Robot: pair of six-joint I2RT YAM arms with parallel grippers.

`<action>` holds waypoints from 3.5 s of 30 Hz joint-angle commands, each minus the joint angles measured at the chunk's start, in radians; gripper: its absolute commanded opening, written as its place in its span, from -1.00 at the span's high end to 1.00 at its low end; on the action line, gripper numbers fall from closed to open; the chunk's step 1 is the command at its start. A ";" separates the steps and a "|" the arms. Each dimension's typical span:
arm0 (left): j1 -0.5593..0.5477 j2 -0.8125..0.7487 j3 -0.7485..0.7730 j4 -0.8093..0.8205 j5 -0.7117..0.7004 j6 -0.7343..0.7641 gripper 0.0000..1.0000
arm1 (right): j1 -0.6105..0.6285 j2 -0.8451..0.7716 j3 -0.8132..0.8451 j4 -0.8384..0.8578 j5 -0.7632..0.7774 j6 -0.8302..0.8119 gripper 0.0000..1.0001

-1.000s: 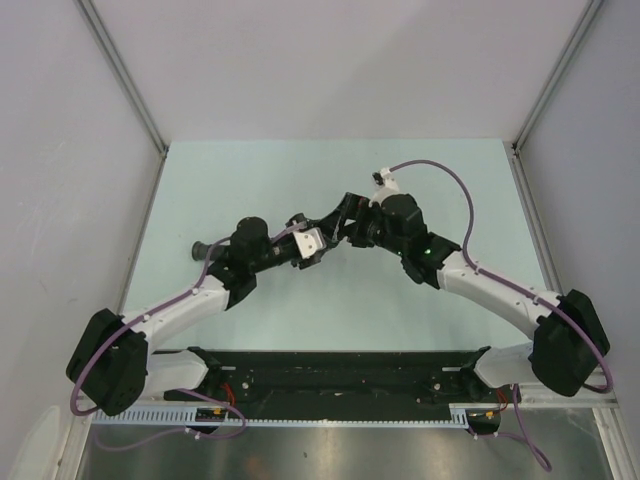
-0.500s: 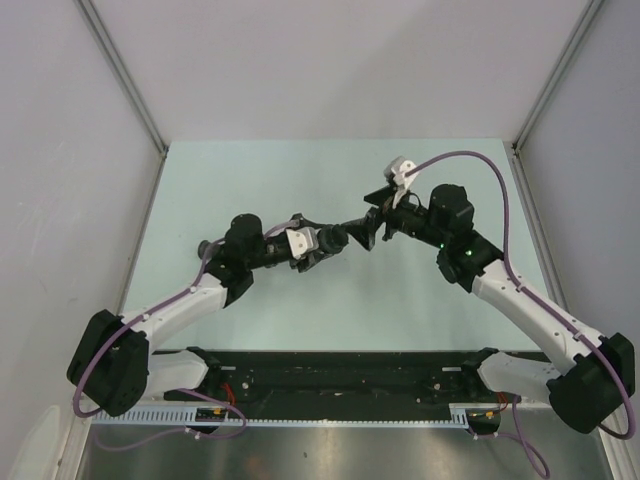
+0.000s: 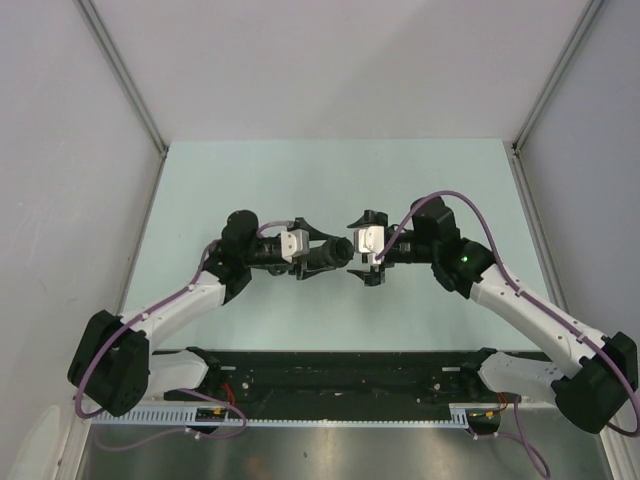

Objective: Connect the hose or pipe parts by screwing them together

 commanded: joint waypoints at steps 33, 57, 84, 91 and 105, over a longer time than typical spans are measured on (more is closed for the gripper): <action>-0.100 -0.029 0.017 0.016 -0.545 0.185 1.00 | 0.082 0.352 0.089 0.486 0.238 1.672 0.26; -0.062 -0.070 0.011 0.016 -0.384 0.119 0.99 | -0.125 0.158 0.089 0.327 0.272 1.111 -1.00; 0.016 0.000 0.057 0.010 0.099 -0.015 0.99 | -0.028 0.076 0.084 -0.060 -0.124 -0.120 -0.85; 0.018 0.000 0.059 0.007 0.099 -0.010 0.99 | -0.020 0.101 0.084 -0.046 -0.139 -0.086 -0.01; -0.014 -0.015 0.053 0.007 -0.158 0.059 0.99 | 0.049 0.196 0.084 0.294 0.043 0.800 0.27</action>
